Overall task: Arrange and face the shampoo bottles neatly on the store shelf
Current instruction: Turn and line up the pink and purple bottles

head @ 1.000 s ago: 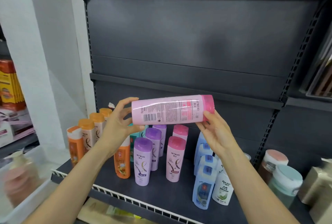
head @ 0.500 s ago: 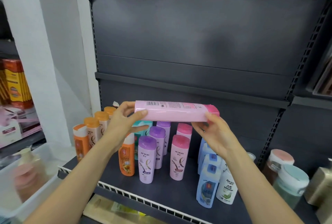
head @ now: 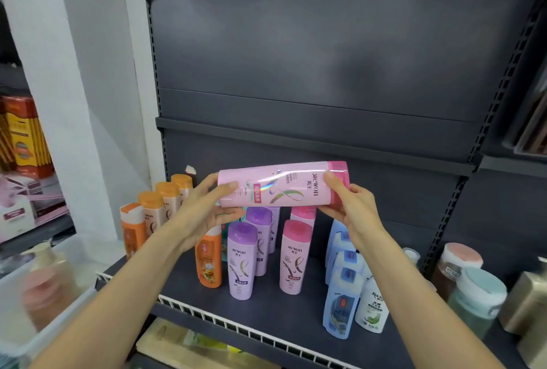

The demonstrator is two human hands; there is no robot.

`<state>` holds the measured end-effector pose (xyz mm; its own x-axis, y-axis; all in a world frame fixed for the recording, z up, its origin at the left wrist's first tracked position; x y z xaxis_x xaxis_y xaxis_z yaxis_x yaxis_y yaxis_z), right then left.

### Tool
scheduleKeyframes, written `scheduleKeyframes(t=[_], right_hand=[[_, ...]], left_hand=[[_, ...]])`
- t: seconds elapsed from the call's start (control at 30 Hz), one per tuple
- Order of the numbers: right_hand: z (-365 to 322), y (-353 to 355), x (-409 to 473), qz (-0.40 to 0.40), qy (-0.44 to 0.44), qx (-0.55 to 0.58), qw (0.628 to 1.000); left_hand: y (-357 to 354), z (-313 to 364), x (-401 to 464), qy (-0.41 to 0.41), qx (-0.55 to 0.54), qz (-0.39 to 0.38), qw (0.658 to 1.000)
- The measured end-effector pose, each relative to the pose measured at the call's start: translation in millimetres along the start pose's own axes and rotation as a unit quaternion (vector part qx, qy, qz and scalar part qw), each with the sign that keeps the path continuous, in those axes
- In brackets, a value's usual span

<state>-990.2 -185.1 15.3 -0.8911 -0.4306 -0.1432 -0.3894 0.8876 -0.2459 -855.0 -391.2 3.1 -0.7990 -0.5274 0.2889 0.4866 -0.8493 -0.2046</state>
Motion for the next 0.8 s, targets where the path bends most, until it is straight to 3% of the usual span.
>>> scheduleKeyframes(t=[0.13,0.27,0.53,0.63,0.7,0.8], right_hand=[[0,2,2,0.017,-0.016,-0.020,1.000],[2,4,2,-0.015,-0.019,-0.034,0.999],[0,0,9,0.036,-0.005,-0.026,0.999],[3,-1,17,0.064,0.009,-0.063,0.996],[8,-1,24,0.083,0.017,-0.095,0.992],[18,-3,33,0.104,0.024,-0.130,0.986]], left_hand=[[4,-2,2,0.012,0.113,0.035,0.993],[5,-9,6,0.059,0.113,0.048,0.991],[7,-48,5,0.135,0.122,-0.028,0.983],[3,-71,4,0.159,0.175,-0.057,0.970],[4,-86,9,0.149,0.235,-0.052,0.959],[6,-100,17,0.041,0.364,-0.050,0.929]])
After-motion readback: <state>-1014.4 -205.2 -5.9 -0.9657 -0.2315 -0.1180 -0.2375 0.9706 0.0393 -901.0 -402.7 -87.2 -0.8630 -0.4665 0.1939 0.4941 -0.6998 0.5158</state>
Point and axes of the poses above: each hand's wrist, its own x-axis towards the middle knuckle, its own y-axis out of the back of the hand, z = x × y, the point moved 1 cm from there along x, towards the middle knuckle, and after that the axes turned 13 degrees about -y, right-handed, at the moved point
